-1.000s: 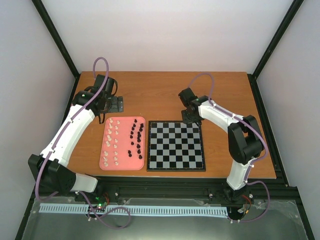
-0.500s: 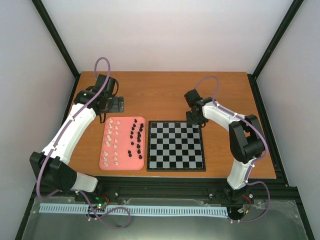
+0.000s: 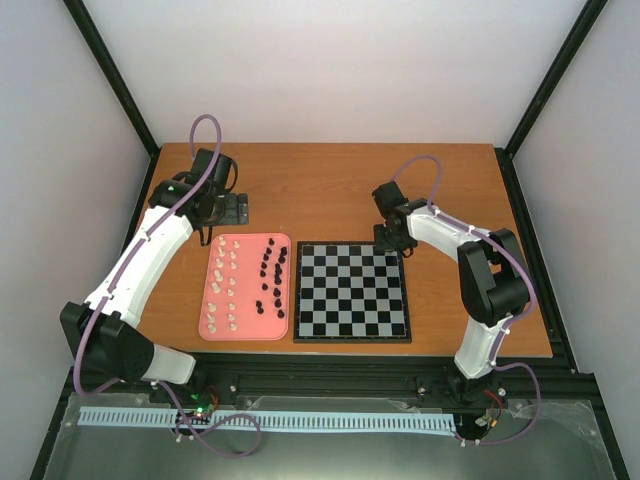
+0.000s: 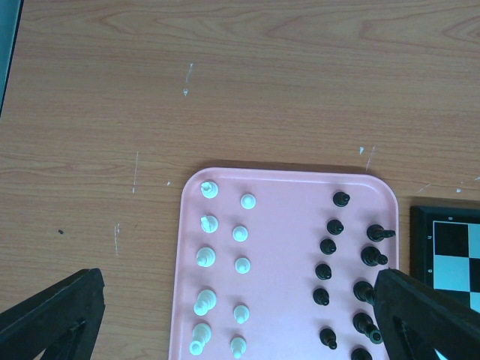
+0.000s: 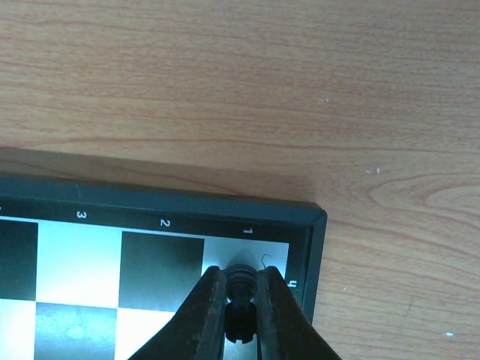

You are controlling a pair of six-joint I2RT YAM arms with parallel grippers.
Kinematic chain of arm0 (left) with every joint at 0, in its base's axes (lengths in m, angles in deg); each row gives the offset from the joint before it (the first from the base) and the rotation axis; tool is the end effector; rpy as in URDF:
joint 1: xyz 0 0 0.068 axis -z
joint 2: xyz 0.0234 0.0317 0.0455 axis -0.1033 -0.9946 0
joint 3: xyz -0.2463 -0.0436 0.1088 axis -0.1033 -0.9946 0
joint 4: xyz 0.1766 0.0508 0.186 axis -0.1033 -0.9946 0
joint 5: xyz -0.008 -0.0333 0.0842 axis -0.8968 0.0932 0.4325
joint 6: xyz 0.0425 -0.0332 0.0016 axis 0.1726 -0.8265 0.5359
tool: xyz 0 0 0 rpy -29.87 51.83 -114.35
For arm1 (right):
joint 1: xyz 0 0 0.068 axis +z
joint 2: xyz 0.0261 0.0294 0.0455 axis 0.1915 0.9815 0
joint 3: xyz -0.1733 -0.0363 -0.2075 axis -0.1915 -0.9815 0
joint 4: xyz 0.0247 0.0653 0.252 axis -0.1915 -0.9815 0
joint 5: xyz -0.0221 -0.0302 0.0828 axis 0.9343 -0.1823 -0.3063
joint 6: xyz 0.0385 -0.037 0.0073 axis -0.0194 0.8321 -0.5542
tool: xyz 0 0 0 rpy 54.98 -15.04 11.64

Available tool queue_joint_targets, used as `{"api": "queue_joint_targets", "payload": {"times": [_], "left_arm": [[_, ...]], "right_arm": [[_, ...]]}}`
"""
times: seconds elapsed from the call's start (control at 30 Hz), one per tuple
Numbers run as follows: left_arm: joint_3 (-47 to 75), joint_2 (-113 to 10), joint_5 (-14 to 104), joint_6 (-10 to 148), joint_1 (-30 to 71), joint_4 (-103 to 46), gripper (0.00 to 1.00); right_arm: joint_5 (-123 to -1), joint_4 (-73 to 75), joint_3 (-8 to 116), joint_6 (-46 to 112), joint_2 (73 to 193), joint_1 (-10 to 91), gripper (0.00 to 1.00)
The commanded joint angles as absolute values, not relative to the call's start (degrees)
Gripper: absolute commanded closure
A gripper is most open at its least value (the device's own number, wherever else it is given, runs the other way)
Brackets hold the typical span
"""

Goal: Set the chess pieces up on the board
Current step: Place the chess piece on the chessboard.

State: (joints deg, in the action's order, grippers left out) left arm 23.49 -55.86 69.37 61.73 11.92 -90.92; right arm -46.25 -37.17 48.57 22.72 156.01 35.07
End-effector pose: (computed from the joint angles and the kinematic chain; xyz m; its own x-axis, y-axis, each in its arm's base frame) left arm 0.2642 -0.0749 0.3468 -0.8235 -0.0611 -0.5641 -0.1110 0.9923 0.0546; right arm 0.3259 0.1397 0.1786 -0.9393 -0.1012 -0.3279 -0.0929 0.9948 -0.0408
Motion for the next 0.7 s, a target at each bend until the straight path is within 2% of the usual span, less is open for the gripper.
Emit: {"api": "queue_joint_targets", "payload": {"times": [0.0,0.67], "left_arm": [[25.46,-56.16,69.18,61.43,12.09,-90.36,0.00],[26.34,-57.71,68.90,61.15,12.09,-89.97,0.00]], "right_arm": [[-45.83,-34.67,48.35,22.28,155.87,34.51,0.97],[-45.34,-35.50,47.51,22.11,156.92,34.37,0.97]]}}
